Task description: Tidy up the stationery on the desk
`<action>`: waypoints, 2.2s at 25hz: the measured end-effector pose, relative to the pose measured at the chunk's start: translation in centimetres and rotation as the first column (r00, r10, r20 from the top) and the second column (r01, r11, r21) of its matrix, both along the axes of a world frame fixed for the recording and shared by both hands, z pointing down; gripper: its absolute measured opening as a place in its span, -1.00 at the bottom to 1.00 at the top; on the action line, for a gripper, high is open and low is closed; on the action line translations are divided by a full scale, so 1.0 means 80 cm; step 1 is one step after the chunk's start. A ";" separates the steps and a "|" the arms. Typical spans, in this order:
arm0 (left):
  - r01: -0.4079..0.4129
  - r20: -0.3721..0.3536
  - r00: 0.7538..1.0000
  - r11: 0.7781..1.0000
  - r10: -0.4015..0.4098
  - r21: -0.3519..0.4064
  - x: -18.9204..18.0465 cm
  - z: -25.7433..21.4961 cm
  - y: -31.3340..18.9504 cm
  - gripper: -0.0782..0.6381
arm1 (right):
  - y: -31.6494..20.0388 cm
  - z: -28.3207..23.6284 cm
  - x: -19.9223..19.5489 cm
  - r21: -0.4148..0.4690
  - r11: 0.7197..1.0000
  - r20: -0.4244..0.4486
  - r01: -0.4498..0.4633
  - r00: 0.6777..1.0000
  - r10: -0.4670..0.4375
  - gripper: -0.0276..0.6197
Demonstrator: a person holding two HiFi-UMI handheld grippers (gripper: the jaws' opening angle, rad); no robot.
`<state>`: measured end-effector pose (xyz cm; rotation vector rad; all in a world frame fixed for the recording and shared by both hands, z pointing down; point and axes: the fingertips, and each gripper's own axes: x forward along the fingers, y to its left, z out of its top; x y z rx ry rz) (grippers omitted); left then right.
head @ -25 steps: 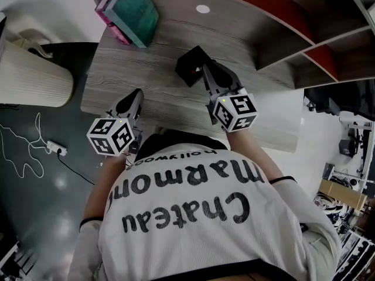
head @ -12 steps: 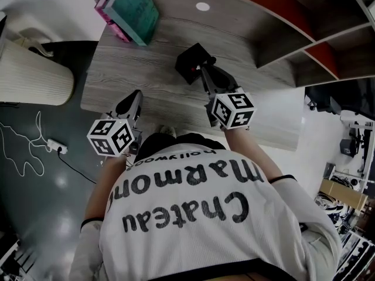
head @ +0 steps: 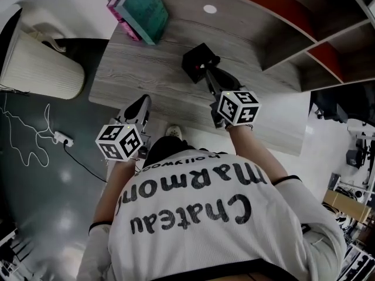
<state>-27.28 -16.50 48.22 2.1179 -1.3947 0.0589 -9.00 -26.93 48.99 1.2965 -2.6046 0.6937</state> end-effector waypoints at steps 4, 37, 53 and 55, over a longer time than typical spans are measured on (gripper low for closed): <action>0.014 -0.010 1.000 1.000 -0.014 0.013 0.023 -0.009 0.025 -0.74 | 0.026 -0.005 0.012 -0.002 1.000 0.010 0.016 1.000 -0.016 -0.64; 0.179 0.062 0.978 0.959 -0.197 0.222 0.235 -0.113 0.200 -0.74 | 0.270 -0.110 0.185 0.157 0.987 0.012 0.034 0.999 -0.036 -0.86; 0.213 0.049 0.972 0.951 -0.229 0.223 0.219 -0.106 0.227 -0.74 | 0.288 -0.090 0.174 0.137 0.989 -0.018 0.054 0.998 -0.052 -0.86; 0.213 0.046 0.973 0.952 -0.228 0.218 0.217 -0.103 0.228 -0.74 | 0.288 -0.088 0.172 0.134 0.989 -0.021 0.057 0.998 -0.055 -0.86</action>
